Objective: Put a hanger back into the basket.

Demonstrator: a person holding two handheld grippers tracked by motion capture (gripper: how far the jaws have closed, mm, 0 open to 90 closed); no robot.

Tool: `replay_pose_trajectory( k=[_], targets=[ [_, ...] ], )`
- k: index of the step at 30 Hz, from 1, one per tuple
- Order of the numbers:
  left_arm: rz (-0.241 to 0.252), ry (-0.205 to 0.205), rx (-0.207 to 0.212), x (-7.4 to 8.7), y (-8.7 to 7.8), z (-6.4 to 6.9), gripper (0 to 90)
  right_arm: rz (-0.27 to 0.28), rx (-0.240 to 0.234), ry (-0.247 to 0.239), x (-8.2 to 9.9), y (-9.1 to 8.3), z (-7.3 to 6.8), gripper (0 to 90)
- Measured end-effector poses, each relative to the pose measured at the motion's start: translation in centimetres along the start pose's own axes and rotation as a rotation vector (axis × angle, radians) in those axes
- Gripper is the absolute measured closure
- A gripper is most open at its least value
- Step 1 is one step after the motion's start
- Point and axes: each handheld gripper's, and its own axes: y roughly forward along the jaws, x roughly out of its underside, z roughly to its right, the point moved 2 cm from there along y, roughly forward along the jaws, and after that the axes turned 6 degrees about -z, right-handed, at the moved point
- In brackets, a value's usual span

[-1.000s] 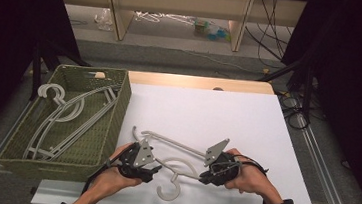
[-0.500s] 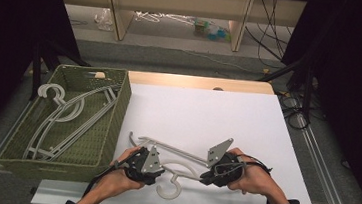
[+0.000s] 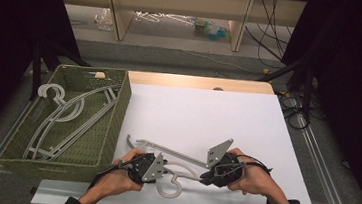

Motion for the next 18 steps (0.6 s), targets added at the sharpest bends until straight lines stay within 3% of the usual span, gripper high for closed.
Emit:
replay_pose_trajectory(
  k=[1,3,6,9,11,13,15,18],
  targets=[
    [0.004,0.009,-0.002,-0.1,-0.1,0.0,68.0,0.002,-0.002,0.009,0.0,-0.1,0.0,80.5],
    [0.022,0.045,-0.014,-0.3,-0.5,0.0,70.4,0.005,0.036,0.025,0.0,-0.1,0.2,78.6],
    [0.029,0.059,0.001,-0.7,-0.9,0.0,73.2,0.021,0.074,0.039,-0.1,-0.5,0.4,75.4],
    [0.051,0.071,-0.016,-1.1,-1.4,0.0,76.6,0.053,0.132,0.064,-0.1,-0.9,0.8,69.3],
    [0.064,0.049,-0.011,-1.5,-1.8,-0.1,78.5,0.088,0.186,0.106,-0.1,-1.2,1.2,63.9],
    [0.074,-0.013,0.015,-1.7,-2.1,-0.2,79.1,0.124,0.223,0.135,-0.3,-1.5,1.5,58.1],
    [0.084,-0.052,0.014,-1.7,-2.4,-0.5,79.1,0.142,0.249,0.162,-0.4,-1.7,1.5,53.2],
    [0.097,-0.152,0.040,-1.5,-2.7,-1.0,79.1,0.190,0.285,0.216,-0.5,-2.1,1.6,44.3]
  ],
)
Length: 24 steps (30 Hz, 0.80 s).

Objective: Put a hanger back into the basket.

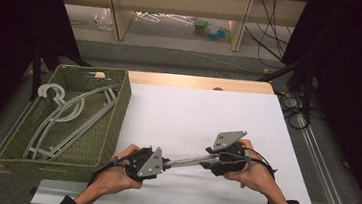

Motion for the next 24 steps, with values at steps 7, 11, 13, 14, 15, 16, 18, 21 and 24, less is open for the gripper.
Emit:
replay_pose_trajectory(
  k=[7,11,13,14,15,16,18,21,24],
  targets=[
    [0.012,-0.227,0.040,0.6,-0.6,-1.4,79.1,0.113,0.063,0.065,-0.5,-1.0,0.7,38.9],
    [0.061,-0.303,0.051,0.8,-1.1,-1.9,79.0,0.136,0.077,0.090,-0.5,-1.4,0.8,37.5],
    [0.066,-0.318,0.052,0.9,-1.6,-2.2,79.1,0.142,0.081,0.094,-0.5,-1.5,0.8,37.0],
    [0.079,-0.337,0.055,0.9,-1.7,-2.3,79.0,0.147,0.081,0.101,-0.5,-1.5,0.8,37.0],
    [0.078,-0.360,0.054,0.9,-2.0,-2.5,79.1,0.155,0.081,0.102,-0.4,-1.6,0.8,36.6],
    [0.066,-0.368,0.052,1.0,-2.3,-2.7,79.0,0.162,0.078,0.108,-0.4,-1.7,0.7,35.7],
    [0.066,-0.404,0.047,1.1,-2.6,-2.9,79.0,0.162,0.070,0.122,-0.3,-1.8,0.4,33.8],
    [0.075,-0.455,0.059,1.2,-2.8,-3.0,79.0,0.183,0.057,0.143,-0.2,-1.8,0.1,32.5],
    [0.093,-0.485,0.066,1.3,-3.0,-3.2,79.1,0.193,0.055,0.156,0.1,-1.8,-0.2,31.1]
  ],
)
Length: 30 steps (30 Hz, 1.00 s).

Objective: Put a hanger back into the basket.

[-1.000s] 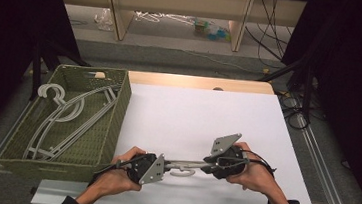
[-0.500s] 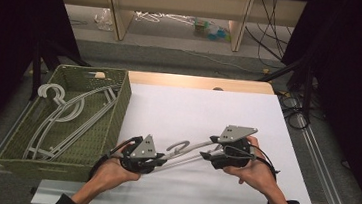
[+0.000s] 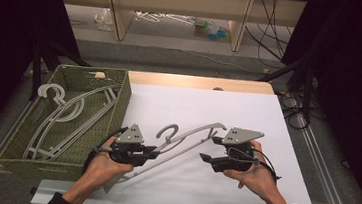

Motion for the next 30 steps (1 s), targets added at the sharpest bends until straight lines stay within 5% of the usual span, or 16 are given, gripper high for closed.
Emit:
replay_pose_trajectory(
  k=[13,30],
  targets=[
    [0.076,-0.093,0.000,-0.7,-2.4,-0.2,79.0,-0.006,-0.015,0.034,1.7,0.3,-0.5,29.3],
    [0.132,-0.139,0.004,-1.4,-5.0,-0.3,79.0,-0.014,-0.045,0.038,2.7,0.5,-1.0,24.7]
  ],
)
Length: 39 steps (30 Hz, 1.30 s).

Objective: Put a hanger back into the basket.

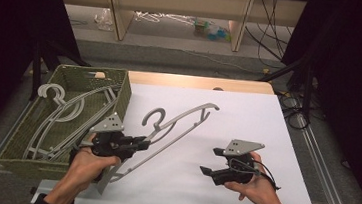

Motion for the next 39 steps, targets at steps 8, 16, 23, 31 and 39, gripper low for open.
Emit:
replay_pose_trajectory(
  k=[8,16,23,31,39],
  targets=[
    [0.034,-0.001,-0.010,-1.7,-2.4,-0.1,79.1,0.002,-0.007,0.009,0.1,-0.2,0.0,24.7],
    [0.069,0.002,-0.039,-3.2,-5.4,-0.1,79.1,0.010,-0.010,0.009,0.3,-0.1,-0.1,21.9],
    [0.089,0.001,-0.065,-3.8,-7.2,-1.0,79.1,0.008,-0.013,0.005,0.3,-0.1,-0.2,21.6],
    [0.117,-0.035,-0.133,-3.7,-9.5,-3.2,79.1,0.008,-0.014,0.006,0.4,0.0,-0.2,21.8],
    [0.143,-0.065,-0.213,-3.2,-12.0,-6.3,79.1,0.002,-0.016,0.005,0.4,0.1,-0.2,21.9]
  ],
)
